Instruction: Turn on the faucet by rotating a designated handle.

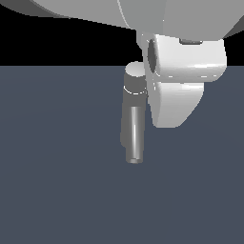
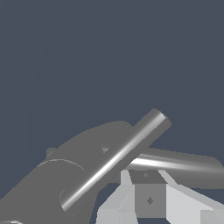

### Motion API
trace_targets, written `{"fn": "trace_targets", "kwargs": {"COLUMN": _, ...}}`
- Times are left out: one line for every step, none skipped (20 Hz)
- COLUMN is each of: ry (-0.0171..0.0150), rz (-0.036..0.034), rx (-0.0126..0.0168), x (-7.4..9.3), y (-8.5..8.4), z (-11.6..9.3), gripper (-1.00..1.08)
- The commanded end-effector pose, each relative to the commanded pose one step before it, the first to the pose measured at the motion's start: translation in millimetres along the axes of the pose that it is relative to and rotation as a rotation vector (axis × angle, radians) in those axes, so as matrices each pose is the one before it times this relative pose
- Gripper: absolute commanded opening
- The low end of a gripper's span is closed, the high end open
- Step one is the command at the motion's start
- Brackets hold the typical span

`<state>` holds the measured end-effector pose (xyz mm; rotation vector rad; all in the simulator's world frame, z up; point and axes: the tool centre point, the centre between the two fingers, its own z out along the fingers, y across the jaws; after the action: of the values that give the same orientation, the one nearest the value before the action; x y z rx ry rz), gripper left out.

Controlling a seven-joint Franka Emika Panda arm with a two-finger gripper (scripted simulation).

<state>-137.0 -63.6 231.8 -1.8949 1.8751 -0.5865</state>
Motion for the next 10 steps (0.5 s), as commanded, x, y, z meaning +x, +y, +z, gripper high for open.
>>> {"fn": "trace_targets", "kwargs": {"ry": 0.0197, "rz": 0.03781, "rx": 0.00024, "x": 22.91, "y": -4.02, "z": -0.02, "gripper": -1.0}}
{"fn": "trace_targets", "kwargs": {"ry": 0.00057, "rz": 0.00124, "rx": -0.00024, "x": 2.98, "y": -1.86, "z": 0.02, "gripper": -1.0}}
{"fn": "trace_targets", "kwargs": {"ry": 0.00057, "rz": 0.00124, "rx": -0.00024, "x": 2.97, "y": -1.85, "z": 0.02, "gripper": -1.0}}
{"fn": "trace_targets", "kwargs": {"ry": 0.00063, "rz": 0.00138, "rx": -0.00027, "x": 3.03, "y": -1.84, "z": 0.03, "gripper": -1.0}}
{"fn": "trace_targets", "kwargs": {"ry": 0.00056, "rz": 0.00124, "rx": -0.00024, "x": 2.95, "y": -1.84, "z": 0.02, "gripper": -1.0}}
{"fn": "trace_targets", "kwargs": {"ry": 0.00056, "rz": 0.00124, "rx": -0.00024, "x": 2.94, "y": -1.84, "z": 0.02, "gripper": -1.0}}
{"fn": "trace_targets", "kwargs": {"ry": 0.00059, "rz": 0.00132, "rx": -0.00025, "x": 2.96, "y": -1.83, "z": 0.03, "gripper": -1.0}}
{"fn": "trace_targets", "kwargs": {"ry": 0.00055, "rz": 0.00124, "rx": -0.00023, "x": 2.91, "y": -1.83, "z": 0.02, "gripper": -1.0}}
{"fn": "trace_targets", "kwargs": {"ry": 0.00061, "rz": 0.00139, "rx": -0.00026, "x": 2.97, "y": -1.8, "z": 0.03, "gripper": -1.0}}
{"fn": "trace_targets", "kwargs": {"ry": 0.00054, "rz": 0.00125, "rx": -0.00023, "x": 2.88, "y": -1.81, "z": 0.03, "gripper": -1.0}}
